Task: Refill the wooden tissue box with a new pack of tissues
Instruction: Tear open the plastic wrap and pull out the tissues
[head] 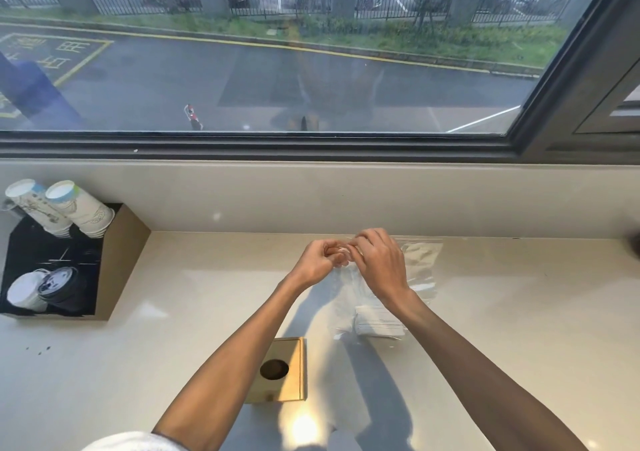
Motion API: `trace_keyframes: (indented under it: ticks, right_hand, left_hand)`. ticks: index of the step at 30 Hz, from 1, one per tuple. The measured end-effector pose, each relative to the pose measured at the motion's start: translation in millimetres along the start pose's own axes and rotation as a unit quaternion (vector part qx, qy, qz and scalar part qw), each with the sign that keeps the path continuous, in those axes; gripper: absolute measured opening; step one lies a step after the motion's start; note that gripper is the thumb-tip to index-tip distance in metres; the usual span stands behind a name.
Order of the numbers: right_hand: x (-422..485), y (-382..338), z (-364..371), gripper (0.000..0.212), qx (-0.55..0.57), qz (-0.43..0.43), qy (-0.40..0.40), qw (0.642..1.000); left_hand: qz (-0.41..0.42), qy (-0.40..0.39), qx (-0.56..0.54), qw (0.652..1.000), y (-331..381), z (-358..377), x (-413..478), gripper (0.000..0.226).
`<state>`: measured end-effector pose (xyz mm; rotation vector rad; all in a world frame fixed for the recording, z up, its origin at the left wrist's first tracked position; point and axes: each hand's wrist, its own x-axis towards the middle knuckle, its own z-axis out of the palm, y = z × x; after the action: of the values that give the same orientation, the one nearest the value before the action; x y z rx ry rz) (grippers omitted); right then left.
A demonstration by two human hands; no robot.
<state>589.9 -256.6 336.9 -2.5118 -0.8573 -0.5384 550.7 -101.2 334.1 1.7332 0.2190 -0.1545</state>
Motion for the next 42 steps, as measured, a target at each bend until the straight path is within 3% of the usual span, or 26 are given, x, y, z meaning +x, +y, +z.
trace_keyframes:
  ticks: [8, 11, 14, 24, 29, 32, 37, 42]
  right_hand:
    - [7.7, 11.3, -21.9, 0.012, 0.069, 0.113, 0.029, 0.991]
    - [0.0, 13.1, -18.0, 0.021, 0.09, 0.12, 0.008, 0.989]
    - [-11.5, 14.6, -10.0, 0.03, 0.031, 0.101, -0.014, 0.994]
    - [-15.1, 14.2, -10.9, 0.006, -0.049, 0.067, 0.084, 0.993]
    - [-1.0, 20.3, -30.5, 0.005, -0.064, 0.053, 0.096, 0.992]
    - [1.1, 17.7, -36.0, 0.007, -0.038, 0.08, 0.082, 0.993]
    - [-25.4, 18.5, -20.3, 0.03, -0.008, 0.131, 0.012, 0.991]
    - [-27.6, 23.5, -10.7, 0.009, 0.01, 0.154, 0.037, 0.987]
  left_hand:
    - [-0.013, 0.035, 0.008, 0.999, -2.1, -0.1, 3.6, 0.025]
    - [0.001, 0.035, 0.009, 0.999, 1.1, 3.1, 3.2, 0.02]
    - [0.008, 0.027, 0.01, 1.0, 0.4, 4.4, 4.4, 0.018]
    - [0.026, 0.037, 0.021, 0.999, -0.4, 14.8, 6.0, 0.01]
    - [0.034, 0.065, 0.06, 0.995, 0.7, 22.6, 7.0, 0.009]
    - [0.052, 0.067, 0.093, 0.992, 3.2, 25.2, 8.6, 0.011]
    - [0.043, 0.059, 0.108, 0.991, 0.8, 24.6, 9.7, 0.02]
    - [0.069, 0.038, 0.109, 0.991, 2.8, 23.4, 6.5, 0.011]
